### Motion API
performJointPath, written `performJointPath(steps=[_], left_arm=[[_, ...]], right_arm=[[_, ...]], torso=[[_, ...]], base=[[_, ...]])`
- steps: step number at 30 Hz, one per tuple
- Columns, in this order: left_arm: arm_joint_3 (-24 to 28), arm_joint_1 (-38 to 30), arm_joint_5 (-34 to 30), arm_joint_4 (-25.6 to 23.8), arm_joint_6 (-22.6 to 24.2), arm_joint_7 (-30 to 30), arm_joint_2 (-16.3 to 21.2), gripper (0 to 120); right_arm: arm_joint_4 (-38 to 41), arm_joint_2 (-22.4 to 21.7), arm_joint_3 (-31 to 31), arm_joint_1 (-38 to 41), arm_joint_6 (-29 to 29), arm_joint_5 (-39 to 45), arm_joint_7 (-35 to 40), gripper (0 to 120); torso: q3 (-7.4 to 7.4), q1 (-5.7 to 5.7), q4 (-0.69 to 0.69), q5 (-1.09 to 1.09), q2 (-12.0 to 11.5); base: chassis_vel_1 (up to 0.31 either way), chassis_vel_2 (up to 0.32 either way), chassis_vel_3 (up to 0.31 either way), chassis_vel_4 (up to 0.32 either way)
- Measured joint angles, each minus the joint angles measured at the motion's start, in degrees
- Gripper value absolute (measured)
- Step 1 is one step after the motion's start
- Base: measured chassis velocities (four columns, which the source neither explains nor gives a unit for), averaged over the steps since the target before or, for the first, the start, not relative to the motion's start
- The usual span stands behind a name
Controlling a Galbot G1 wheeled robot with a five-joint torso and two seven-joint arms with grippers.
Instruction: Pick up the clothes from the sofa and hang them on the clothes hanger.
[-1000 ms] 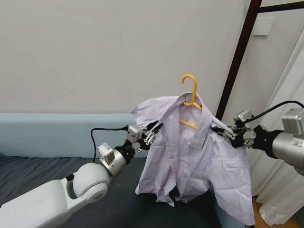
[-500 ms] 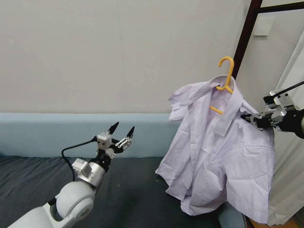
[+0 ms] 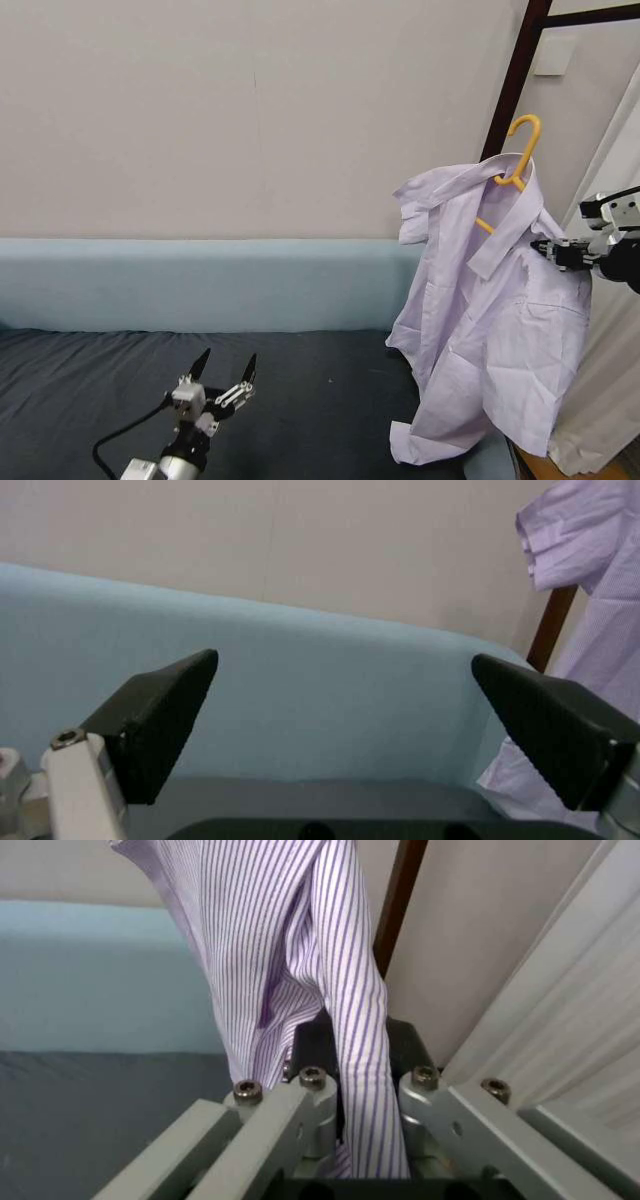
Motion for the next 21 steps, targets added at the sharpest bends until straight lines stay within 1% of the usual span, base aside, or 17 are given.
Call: performJointPath(steps=[1,4,5,7,11,14,15,16,18,20,21], left_arm=[[0.0,0.0,0.0,0.0,0.0,0.0,0.0,100],[-2.2,3.1,-0.1,1.4,-4.1,2.5,-2.9,100],[-2.2,3.1,-0.1,1.4,-4.1,2.5,-2.9,100],[-3.1,4.2,-0.4,1.8,-5.7,3.8,-4.2,100],[-3.2,4.3,-0.4,1.8,-5.9,4.1,-4.4,100],[-3.2,4.2,-0.5,1.8,-5.9,4.1,-4.4,100],[-3.1,4.1,-0.5,1.8,-5.9,4.1,-4.3,100],[-3.1,4.1,-0.5,1.8,-5.9,4.1,-4.3,100],[-3.1,4.0,-0.5,1.8,-5.9,4.1,-4.3,100],[-3.0,4.0,-0.5,1.8,-5.9,4.0,-4.2,100],[-3.0,4.0,-0.5,1.8,-5.9,4.0,-4.2,100]], right_arm=[[0.0,0.0,0.0,0.0,0.0,0.0,0.0,4],[0.3,2.1,-0.9,-0.1,-0.6,-3.0,1.0,4],[0.3,2.1,-0.9,-0.1,-0.6,-3.0,1.0,4],[0.8,3.1,-1.1,-0.1,-0.7,-2.8,3.0,4],[-0.1,3.0,-1.7,1.2,-0.7,-2.1,4.6,4],[-3.4,1.4,-4.4,6.3,-0.9,0.4,6.4,4],[-4.9,0.4,-4.8,7.3,-1.0,0.6,6.2,4],[-4.9,0.4,-4.8,7.3,-1.0,0.6,6.2,4],[-8.4,-1.0,-5.7,7.6,-1.1,-1.7,3.9,4],[-12.6,-0.3,-7.2,7.0,-1.1,-6.4,0.9,4],[-12.6,-0.3,-7.2,7.0,-1.1,-6.4,0.9,4]], torso=[[0.0,0.0,0.0,0.0,0.0],[0.0,0.0,0.0,0.0,0.0],[0.0,0.0,0.0,0.0,0.0],[0.01,0.0,0.0,0.0,0.0],[0.0,0.0,-0.02,0.0,0.0],[0.01,0.01,0.0,0.0,0.0],[0.01,0.01,0.0,-0.01,0.0],[0.01,0.01,0.0,-0.01,0.0],[0.0,0.01,-0.02,-0.04,0.0],[0.0,0.0,-0.03,-0.02,0.0],[0.0,0.0,-0.03,-0.02,0.0]], base=[[0.0,0.0,0.0,0.0],[0.0,0.0,0.0,0.0],[0.0,0.0,0.0,0.0],[0.0,0.0,0.0,0.0],[0.0,0.0,0.0,0.0],[0.0,0.0,0.0,0.0],[0.0,0.0,0.0,0.0],[0.0,0.0,0.0,0.0],[0.0,0.0,0.0,0.0],[0.0,0.0,0.0,0.0],[0.0,0.0,0.0,0.0]])
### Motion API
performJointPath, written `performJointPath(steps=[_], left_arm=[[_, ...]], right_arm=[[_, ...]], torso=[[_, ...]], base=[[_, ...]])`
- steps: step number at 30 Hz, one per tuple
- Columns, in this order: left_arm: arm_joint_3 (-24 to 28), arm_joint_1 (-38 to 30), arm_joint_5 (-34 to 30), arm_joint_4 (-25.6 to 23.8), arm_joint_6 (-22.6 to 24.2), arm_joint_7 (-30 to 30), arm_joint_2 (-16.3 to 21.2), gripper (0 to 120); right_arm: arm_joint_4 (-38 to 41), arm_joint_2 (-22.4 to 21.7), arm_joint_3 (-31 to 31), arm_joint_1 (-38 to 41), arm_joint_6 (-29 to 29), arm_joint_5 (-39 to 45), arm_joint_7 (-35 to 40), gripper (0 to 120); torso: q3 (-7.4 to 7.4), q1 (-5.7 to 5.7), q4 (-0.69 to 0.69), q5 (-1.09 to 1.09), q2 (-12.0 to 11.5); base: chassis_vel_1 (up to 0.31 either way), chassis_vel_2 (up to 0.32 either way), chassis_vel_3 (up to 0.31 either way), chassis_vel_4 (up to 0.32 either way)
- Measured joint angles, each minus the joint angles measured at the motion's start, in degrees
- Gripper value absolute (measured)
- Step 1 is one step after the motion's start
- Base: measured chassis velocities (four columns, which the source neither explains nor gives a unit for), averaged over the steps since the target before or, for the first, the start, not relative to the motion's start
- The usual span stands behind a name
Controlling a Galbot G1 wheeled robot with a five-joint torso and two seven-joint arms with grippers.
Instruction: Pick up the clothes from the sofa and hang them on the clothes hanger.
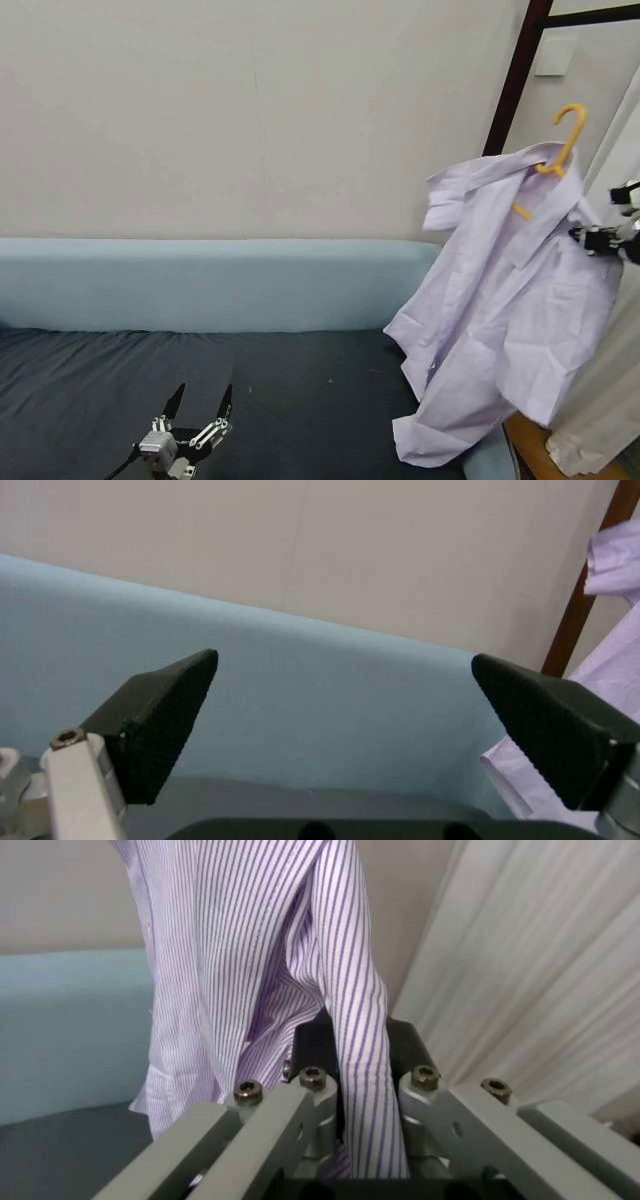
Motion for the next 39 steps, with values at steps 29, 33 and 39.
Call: performJointPath(steps=[29,33,39], left_arm=[[0.2,-0.3,-0.1,-0.1,0.3,-0.2,0.2,100],[0.3,-0.3,-0.1,-0.1,0.3,-0.2,0.2,100],[0.3,-0.3,-0.1,-0.1,0.4,-0.2,0.2,100]], right_arm=[[-39.7,24.7,-52.3,50.5,-0.1,-50.2,-20.4,4],[-43.1,25.9,-57.8,57.2,-0.1,-48.7,-20.5,4],[-46.6,28.7,-63.6,64.2,-0.1,-46.0,-19.0,4]], torso=[[0.0,0.01,0.01,0.0,0.0],[0.0,0.02,0.02,0.0,0.0],[0.01,0.01,0.02,0.02,0.0]], base=[[0.0,0.0,0.0,0.0],[0.0,0.0,0.0,0.0],[0.0,0.0,0.0,0.0]])
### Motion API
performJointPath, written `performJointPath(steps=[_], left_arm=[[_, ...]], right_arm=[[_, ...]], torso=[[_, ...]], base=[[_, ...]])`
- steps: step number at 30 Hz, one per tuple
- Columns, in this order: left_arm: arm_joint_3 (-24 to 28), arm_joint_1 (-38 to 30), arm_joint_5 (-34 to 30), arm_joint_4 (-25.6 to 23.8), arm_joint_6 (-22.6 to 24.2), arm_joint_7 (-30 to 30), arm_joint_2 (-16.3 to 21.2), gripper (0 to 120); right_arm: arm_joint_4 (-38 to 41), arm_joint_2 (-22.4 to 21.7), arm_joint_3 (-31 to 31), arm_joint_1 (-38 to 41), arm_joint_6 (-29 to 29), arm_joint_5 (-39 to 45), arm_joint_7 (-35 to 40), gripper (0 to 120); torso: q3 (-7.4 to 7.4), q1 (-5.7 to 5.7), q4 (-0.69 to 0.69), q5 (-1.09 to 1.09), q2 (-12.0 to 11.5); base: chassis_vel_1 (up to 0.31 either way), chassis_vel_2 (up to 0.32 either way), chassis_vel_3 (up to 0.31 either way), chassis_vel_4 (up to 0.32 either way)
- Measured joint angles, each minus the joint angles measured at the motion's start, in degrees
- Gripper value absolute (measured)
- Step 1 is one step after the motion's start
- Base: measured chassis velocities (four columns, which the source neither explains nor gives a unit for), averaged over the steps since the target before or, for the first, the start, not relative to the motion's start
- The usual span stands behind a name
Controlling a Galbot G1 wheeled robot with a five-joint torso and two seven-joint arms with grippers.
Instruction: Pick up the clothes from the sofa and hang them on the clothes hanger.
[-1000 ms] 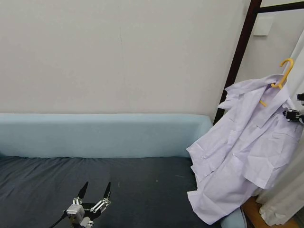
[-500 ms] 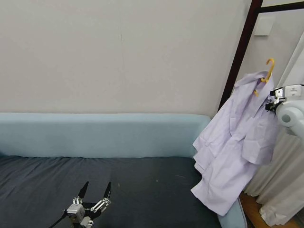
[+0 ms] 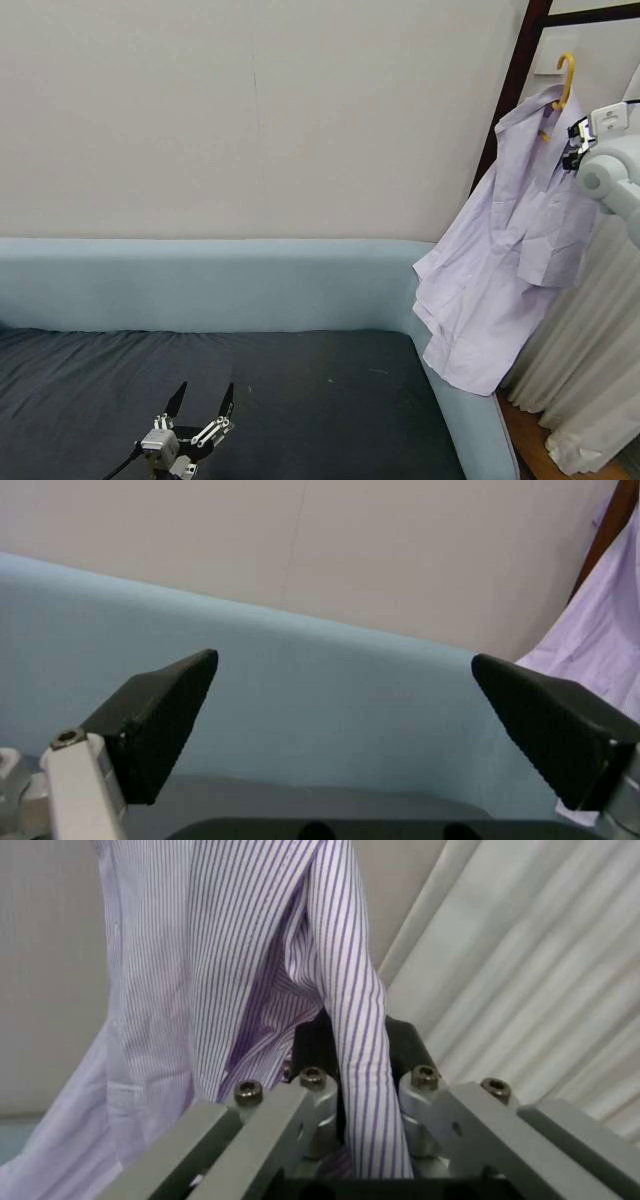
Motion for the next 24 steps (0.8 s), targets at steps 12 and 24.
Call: performJointPath(steps=[12,24], left_arm=[[0.0,0.0,0.0,0.0,0.0,0.0,0.0,100],[0.0,0.0,0.0,0.0,0.0,0.0,0.0,100]], right_arm=[[-13.1,9.8,-6.0,14.1,0.0,13.5,4.5,4],[-24.2,17.0,-7.2,17.5,0.0,20.4,8.3,4]], torso=[[0.0,0.0,0.01,-0.02,0.0],[0.0,0.0,0.01,-0.01,0.0]], base=[[0.0,0.0,0.0,0.0],[0.0,0.0,0.0,0.0]])
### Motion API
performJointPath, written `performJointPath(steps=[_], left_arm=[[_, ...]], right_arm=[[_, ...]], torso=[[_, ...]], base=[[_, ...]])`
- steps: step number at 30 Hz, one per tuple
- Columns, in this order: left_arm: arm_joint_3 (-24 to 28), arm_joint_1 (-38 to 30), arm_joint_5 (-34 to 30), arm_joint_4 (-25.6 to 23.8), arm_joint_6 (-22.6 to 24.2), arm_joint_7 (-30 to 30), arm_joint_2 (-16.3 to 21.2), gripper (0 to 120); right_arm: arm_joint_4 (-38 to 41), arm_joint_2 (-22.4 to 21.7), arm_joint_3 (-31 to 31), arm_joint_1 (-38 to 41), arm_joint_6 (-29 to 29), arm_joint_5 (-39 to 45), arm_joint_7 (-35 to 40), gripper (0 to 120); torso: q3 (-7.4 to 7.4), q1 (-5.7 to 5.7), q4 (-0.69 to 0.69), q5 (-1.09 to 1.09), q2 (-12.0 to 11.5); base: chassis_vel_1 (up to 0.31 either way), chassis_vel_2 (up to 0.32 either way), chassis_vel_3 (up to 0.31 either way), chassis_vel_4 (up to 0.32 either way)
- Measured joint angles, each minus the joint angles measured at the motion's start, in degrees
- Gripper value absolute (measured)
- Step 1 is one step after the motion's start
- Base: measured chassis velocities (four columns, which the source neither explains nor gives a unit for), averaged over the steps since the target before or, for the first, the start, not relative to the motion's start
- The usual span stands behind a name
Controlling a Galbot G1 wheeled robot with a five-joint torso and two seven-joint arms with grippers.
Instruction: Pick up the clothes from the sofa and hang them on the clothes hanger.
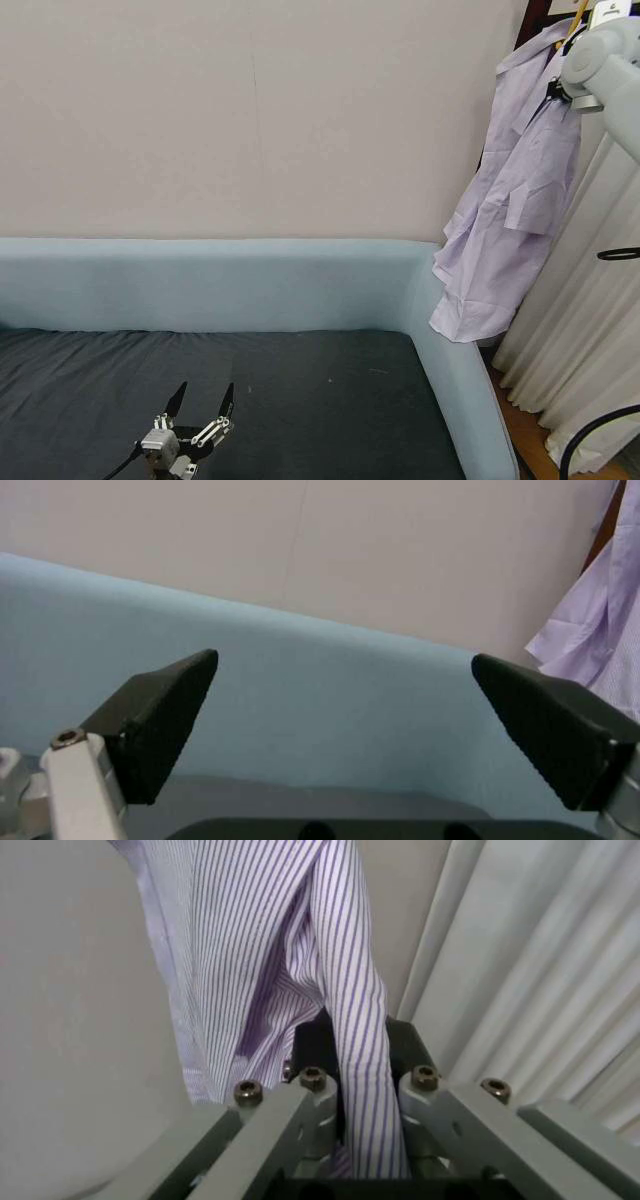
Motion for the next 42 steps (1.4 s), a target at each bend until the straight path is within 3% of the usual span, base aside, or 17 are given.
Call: performJointPath(steps=[17,26,34,42], left_arm=[[0.0,0.0,0.0,0.0,0.0,0.0,0.0,100],[0.0,0.0,0.0,0.0,0.0,0.0,0.0,100],[0.0,0.0,0.0,0.0,0.0,0.0,0.0,100],[0.0,0.0,0.0,0.0,0.0,0.0,0.0,100]], right_arm=[[-12.5,7.7,-5.4,3.3,-0.1,3.9,2.6,3],[-22.9,13.5,-5.6,6.4,-0.2,1.2,-2.0,3],[-23.6,14.5,-3.5,5.4,-0.2,2.2,-0.2,3],[-21.5,12.3,-2.2,4.3,-0.1,4.4,1.4,2]], torso=[[-0.01,-0.01,0.0,0.0,0.0],[-0.02,-0.02,-0.02,-0.01,0.0],[-0.01,-0.02,0.02,0.0,0.0],[0.0,0.0,-0.01,0.03,0.0]], base=[[0.0,0.0,0.0,0.0],[0.0,0.0,0.0,0.0],[0.0,0.0,0.0,0.0],[0.0,0.0,0.0,0.0]])
